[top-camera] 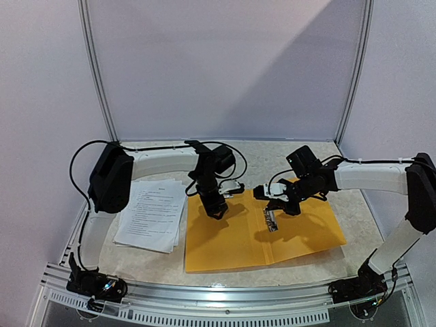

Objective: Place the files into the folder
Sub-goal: Open the spring clip on the folder.

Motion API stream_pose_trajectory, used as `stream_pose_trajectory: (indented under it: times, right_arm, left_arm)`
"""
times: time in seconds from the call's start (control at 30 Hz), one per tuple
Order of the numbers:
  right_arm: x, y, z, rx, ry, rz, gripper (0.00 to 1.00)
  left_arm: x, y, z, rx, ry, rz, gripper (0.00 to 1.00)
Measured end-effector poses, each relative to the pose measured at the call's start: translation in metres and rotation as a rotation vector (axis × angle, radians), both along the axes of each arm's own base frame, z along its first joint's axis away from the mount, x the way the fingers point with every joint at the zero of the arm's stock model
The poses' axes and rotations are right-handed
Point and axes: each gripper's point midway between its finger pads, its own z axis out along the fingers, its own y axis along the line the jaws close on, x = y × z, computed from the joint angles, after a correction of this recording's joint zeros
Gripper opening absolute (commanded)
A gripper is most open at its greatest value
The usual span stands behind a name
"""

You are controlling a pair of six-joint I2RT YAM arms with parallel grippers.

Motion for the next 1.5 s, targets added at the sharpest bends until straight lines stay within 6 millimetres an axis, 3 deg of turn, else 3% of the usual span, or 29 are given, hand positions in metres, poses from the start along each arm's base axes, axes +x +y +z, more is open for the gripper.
stream_pose_trajectory:
  times: [0.1, 0.2, 0.37, 0.7, 0.97, 1.17, 1.5]
  right_arm:
    - [0.007, 0.005, -0.003, 0.002, 0.052, -0.055, 0.00]
    - [0.017, 0.010, -0.009, -0.004, 0.095, -0.100, 0.01]
    - [0.033, 0.017, -0.019, -0.022, 0.147, -0.181, 0.06]
    - [0.054, 0.026, -0.027, -0.016, 0.177, -0.267, 0.12]
    - [0.089, 0.034, -0.032, -0.025, 0.154, -0.330, 0.16]
    - [0.114, 0.028, -0.042, -0.066, 0.114, -0.385, 0.33]
    - [0.120, 0.024, -0.045, -0.069, 0.120, -0.435, 0.52]
  left_arm:
    - [-0.007, 0.015, 0.008, -0.005, 0.010, -0.007, 0.77]
    - [-0.015, 0.017, 0.011, -0.012, 0.007, -0.044, 0.77]
    - [-0.023, 0.029, -0.015, 0.049, 0.001, -0.090, 0.76]
    - [-0.023, 0.026, -0.014, 0.086, -0.118, -0.165, 0.76]
    - [-0.023, 0.025, -0.013, 0.086, -0.135, -0.178, 0.76]
    - [-0.023, 0.024, -0.013, 0.083, -0.140, -0.183, 0.76]
    - [-0.022, 0.023, -0.011, 0.084, -0.144, -0.190, 0.77]
